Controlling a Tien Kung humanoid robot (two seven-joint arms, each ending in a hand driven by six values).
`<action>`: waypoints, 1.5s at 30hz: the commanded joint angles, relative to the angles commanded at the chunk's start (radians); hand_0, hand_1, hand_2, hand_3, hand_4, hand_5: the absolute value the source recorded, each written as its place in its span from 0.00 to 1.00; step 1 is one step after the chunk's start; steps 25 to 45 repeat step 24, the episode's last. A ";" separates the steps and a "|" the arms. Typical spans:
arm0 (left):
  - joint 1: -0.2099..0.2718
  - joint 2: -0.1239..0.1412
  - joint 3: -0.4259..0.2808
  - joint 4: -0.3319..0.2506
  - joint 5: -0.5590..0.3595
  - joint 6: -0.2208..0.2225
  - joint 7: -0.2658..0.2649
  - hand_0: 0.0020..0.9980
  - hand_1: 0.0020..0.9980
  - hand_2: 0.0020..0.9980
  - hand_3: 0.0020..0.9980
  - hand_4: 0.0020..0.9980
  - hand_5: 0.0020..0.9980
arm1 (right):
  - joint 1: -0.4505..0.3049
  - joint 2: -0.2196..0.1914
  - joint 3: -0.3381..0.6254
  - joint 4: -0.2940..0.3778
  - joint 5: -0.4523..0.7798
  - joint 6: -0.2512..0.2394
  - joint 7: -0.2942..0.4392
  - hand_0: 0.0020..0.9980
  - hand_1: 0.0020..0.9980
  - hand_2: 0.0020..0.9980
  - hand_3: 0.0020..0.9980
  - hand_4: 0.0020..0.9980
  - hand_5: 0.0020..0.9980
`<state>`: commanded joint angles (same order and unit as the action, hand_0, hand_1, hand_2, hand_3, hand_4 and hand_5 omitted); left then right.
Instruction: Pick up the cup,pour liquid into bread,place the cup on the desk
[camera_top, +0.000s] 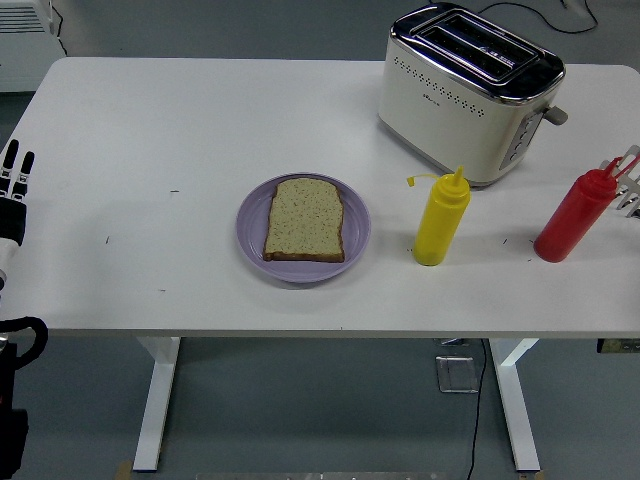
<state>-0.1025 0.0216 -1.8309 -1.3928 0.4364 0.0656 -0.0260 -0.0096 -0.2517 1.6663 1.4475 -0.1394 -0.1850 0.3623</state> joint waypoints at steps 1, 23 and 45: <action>0.001 0.000 0.001 0.000 0.000 0.000 0.000 0.79 0.74 0.74 0.69 0.51 1.00 | -0.001 0.000 0.000 0.000 0.001 0.000 0.000 0.77 0.72 0.70 0.69 0.42 0.67; 0.006 0.000 0.002 -0.001 -0.001 0.000 0.000 0.79 0.74 0.74 0.69 0.51 1.00 | -0.004 0.001 -0.002 -0.005 0.011 -0.001 -0.006 0.77 0.72 0.70 0.69 0.41 0.68; 0.005 0.000 0.002 -0.001 -0.001 0.000 0.000 0.79 0.74 0.74 0.69 0.51 1.00 | -0.004 0.001 -0.004 -0.004 0.011 -0.001 -0.006 0.77 0.72 0.70 0.69 0.41 0.68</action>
